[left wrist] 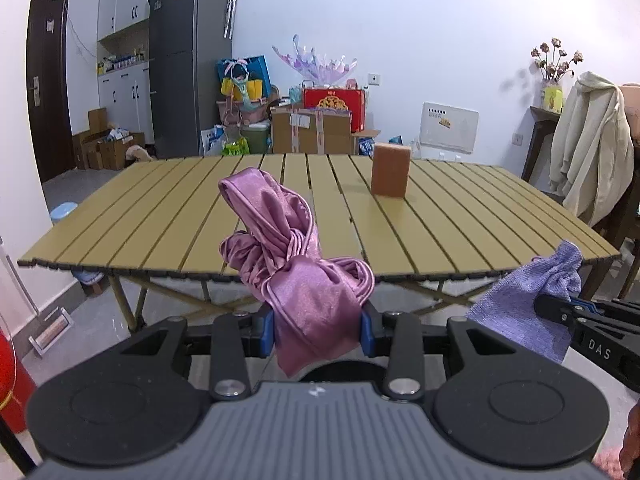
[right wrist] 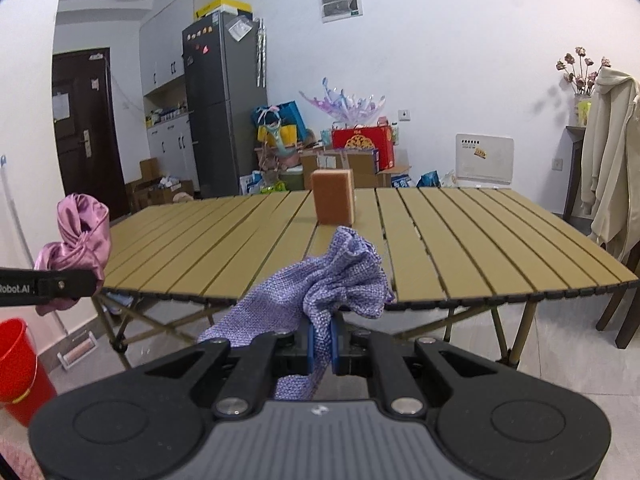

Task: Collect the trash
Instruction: 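Lift the pink cloth and lavender bag off the table and carry them to the bin, then move the left gripper over the bin and open it to drop the pink cloth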

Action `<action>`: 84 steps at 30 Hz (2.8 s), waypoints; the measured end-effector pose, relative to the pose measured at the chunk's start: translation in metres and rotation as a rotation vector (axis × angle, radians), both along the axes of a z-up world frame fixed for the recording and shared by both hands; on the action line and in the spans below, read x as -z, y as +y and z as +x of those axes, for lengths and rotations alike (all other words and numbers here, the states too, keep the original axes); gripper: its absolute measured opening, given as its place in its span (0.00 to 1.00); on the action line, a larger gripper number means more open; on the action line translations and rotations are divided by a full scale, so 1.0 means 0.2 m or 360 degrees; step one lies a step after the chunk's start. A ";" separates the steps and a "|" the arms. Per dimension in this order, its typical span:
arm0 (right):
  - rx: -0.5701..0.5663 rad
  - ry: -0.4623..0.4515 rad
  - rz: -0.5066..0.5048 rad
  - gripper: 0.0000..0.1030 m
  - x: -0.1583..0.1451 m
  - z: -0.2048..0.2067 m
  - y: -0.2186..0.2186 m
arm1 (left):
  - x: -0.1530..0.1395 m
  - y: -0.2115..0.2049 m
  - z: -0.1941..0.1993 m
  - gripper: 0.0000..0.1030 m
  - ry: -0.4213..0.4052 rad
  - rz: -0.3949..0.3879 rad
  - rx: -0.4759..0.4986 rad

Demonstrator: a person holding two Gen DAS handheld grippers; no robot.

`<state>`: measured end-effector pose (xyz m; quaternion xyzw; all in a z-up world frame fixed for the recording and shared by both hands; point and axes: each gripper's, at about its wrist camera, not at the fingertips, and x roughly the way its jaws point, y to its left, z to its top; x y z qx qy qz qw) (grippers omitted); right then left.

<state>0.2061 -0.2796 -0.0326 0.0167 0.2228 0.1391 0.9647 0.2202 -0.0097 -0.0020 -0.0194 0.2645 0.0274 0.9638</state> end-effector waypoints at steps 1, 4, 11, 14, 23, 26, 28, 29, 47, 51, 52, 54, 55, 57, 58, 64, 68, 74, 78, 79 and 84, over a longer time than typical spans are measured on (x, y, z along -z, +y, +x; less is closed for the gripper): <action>-0.0005 0.0010 -0.0006 0.07 0.01 -0.01 0.01 | 0.02 0.01 -0.02 0.38 0.0013 -0.0004 0.0003; -0.0017 0.0042 -0.0022 0.07 0.05 -0.05 0.03 | 0.08 0.02 -0.05 0.38 0.0042 0.0001 0.0005; -0.0052 0.0128 -0.0059 0.07 0.13 -0.08 0.07 | 0.21 0.03 -0.12 0.38 0.0101 0.0011 0.0009; -0.0065 0.0170 -0.0070 0.07 0.19 -0.10 0.08 | 0.27 0.03 -0.13 0.38 0.0129 0.0038 0.0010; -0.0106 0.0307 -0.0105 0.07 0.35 -0.09 0.14 | 0.43 0.05 -0.16 0.38 0.0241 0.0043 0.0012; -0.0113 0.0349 -0.0118 0.07 0.40 -0.09 0.15 | 0.48 0.06 -0.15 0.38 0.0282 0.0037 0.0005; -0.0118 0.0373 -0.0124 0.07 0.43 -0.09 0.16 | 0.51 0.07 -0.14 0.38 0.0305 0.0032 -0.0002; -0.0118 0.0387 -0.0129 0.07 0.45 -0.09 0.16 | 0.53 0.08 -0.13 0.38 0.0317 0.0029 -0.0006; -0.0061 0.0582 -0.0258 0.07 0.71 0.03 0.13 | 0.82 0.11 -0.02 0.38 0.0520 -0.0014 -0.0004; -0.0046 0.0601 -0.0291 0.07 0.75 0.05 0.12 | 0.90 0.15 0.00 0.38 0.0592 -0.0039 -0.0011; -0.0043 0.0607 -0.0302 0.07 0.77 0.05 0.12 | 0.93 0.16 0.01 0.38 0.0623 -0.0043 -0.0012; -0.0035 0.0621 -0.0319 0.07 0.79 0.06 0.12 | 0.97 0.16 0.02 0.38 0.0669 -0.0051 0.0000; -0.0027 0.0634 -0.0324 0.07 0.81 0.07 0.12 | 0.98 0.16 0.03 0.38 0.0680 -0.0054 0.0010; -0.0017 0.0658 -0.0335 0.07 0.84 0.08 0.11 | 1.00 0.16 0.03 0.38 0.0697 -0.0051 0.0024; -0.0011 0.0674 -0.0341 0.07 0.86 0.09 0.11 | 1.01 0.16 0.03 0.38 0.0709 -0.0052 0.0028; 0.0001 0.0685 -0.0399 0.07 0.90 0.10 0.12 | 1.05 0.17 0.05 0.38 0.0772 -0.0055 0.0019; 0.0026 0.0696 -0.0416 0.07 0.92 0.11 0.10 | 1.06 0.16 0.08 0.38 0.0798 -0.0039 0.0010; 0.0043 0.0694 -0.0433 0.07 0.92 0.12 0.10 | 1.07 0.14 0.11 0.38 0.0809 -0.0017 -0.0007; 0.0053 0.0681 -0.0446 0.07 0.92 0.12 0.10 | 1.07 0.11 0.13 0.38 0.0821 -0.0012 -0.0018; 0.0057 0.0679 -0.0450 0.07 0.92 0.12 0.10 | 1.07 0.11 0.14 0.38 0.0824 -0.0011 -0.0019; 0.0076 0.0671 -0.0447 0.07 0.92 0.13 0.09 | 1.06 0.07 0.17 0.38 0.0822 -0.0020 -0.0023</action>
